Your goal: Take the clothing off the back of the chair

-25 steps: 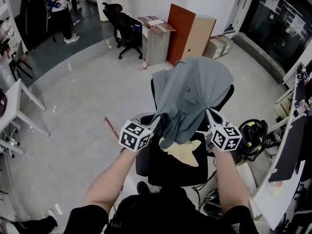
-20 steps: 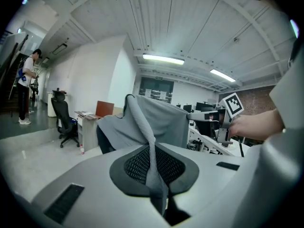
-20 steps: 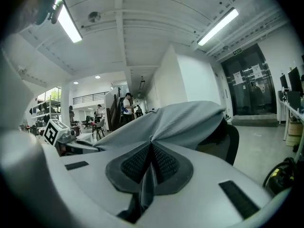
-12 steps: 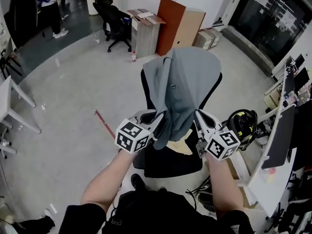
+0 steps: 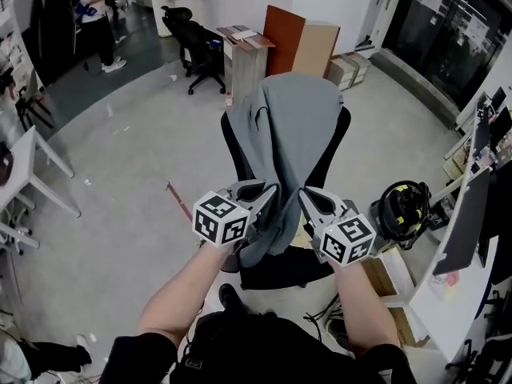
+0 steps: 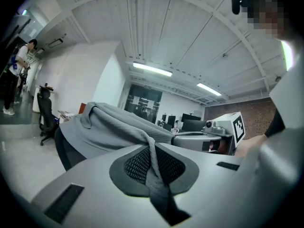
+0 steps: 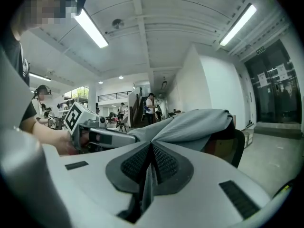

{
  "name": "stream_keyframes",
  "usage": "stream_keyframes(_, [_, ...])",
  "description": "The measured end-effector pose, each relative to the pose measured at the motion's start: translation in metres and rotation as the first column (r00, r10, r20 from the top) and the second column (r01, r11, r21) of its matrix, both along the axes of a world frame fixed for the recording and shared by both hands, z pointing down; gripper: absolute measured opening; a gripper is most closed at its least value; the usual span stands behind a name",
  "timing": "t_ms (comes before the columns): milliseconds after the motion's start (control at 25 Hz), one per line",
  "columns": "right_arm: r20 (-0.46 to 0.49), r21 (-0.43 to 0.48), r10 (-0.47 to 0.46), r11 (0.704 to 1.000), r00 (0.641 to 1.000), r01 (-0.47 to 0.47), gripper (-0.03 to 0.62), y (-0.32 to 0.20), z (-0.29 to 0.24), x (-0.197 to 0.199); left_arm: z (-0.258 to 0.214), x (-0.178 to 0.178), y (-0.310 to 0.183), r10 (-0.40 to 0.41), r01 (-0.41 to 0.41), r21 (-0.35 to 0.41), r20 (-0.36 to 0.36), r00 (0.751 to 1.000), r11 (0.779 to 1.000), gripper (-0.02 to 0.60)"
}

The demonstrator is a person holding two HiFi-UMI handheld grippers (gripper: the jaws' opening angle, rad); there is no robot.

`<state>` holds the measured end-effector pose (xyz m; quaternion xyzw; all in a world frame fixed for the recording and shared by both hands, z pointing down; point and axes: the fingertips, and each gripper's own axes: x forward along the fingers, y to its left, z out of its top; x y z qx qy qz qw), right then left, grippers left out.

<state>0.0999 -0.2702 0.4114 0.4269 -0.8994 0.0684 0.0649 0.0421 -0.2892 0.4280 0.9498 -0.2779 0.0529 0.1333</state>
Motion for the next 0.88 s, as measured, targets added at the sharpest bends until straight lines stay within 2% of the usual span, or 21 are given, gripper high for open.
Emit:
stream_keyframes(160, [-0.027, -0.001, -0.03, 1.0, 0.999, 0.03, 0.017, 0.001, 0.011, -0.013, 0.003, 0.0, 0.004, -0.028, 0.026, -0.062, -0.035, 0.999, 0.998, 0.014])
stream_keyframes(280, [-0.025, -0.009, -0.039, 0.999, 0.999, 0.039, 0.018, -0.002, 0.017, -0.024, 0.002, -0.002, 0.003, -0.033, 0.032, -0.059, -0.019, 0.999, 0.998, 0.014])
stream_keyframes(680, [-0.075, -0.024, -0.082, 0.996, 0.994, 0.08, 0.023, -0.026, 0.026, -0.062, 0.006, -0.01, -0.02, 0.1, -0.099, -0.008, 0.046, 0.994, 0.995, 0.014])
stream_keyframes(720, [-0.076, -0.032, -0.085, 0.996, 0.993, 0.083, 0.031, -0.029, 0.029, -0.066, 0.006, -0.013, -0.024, 0.115, -0.115, -0.008, 0.042, 0.992, 0.993, 0.014])
stream_keyframes(760, [-0.077, -0.042, -0.088, 0.996, 0.993, 0.085, 0.055, -0.032, 0.032, -0.07, 0.006, -0.016, -0.028, 0.131, -0.131, -0.011, 0.035, 0.991, 0.991, 0.015])
stream_keyframes(800, [-0.079, -0.053, -0.088, 0.995, 0.993, 0.084, 0.105, -0.036, 0.035, -0.073, 0.007, -0.02, -0.031, 0.148, -0.148, -0.016, 0.025, 0.989, 0.989, 0.014])
stream_keyframes(880, [-0.096, -0.072, -0.081, 0.995, 0.992, 0.075, 0.14, -0.042, 0.042, -0.082, 0.009, -0.027, -0.037, 0.184, -0.184, -0.029, 0.0, 0.983, 0.982, 0.015])
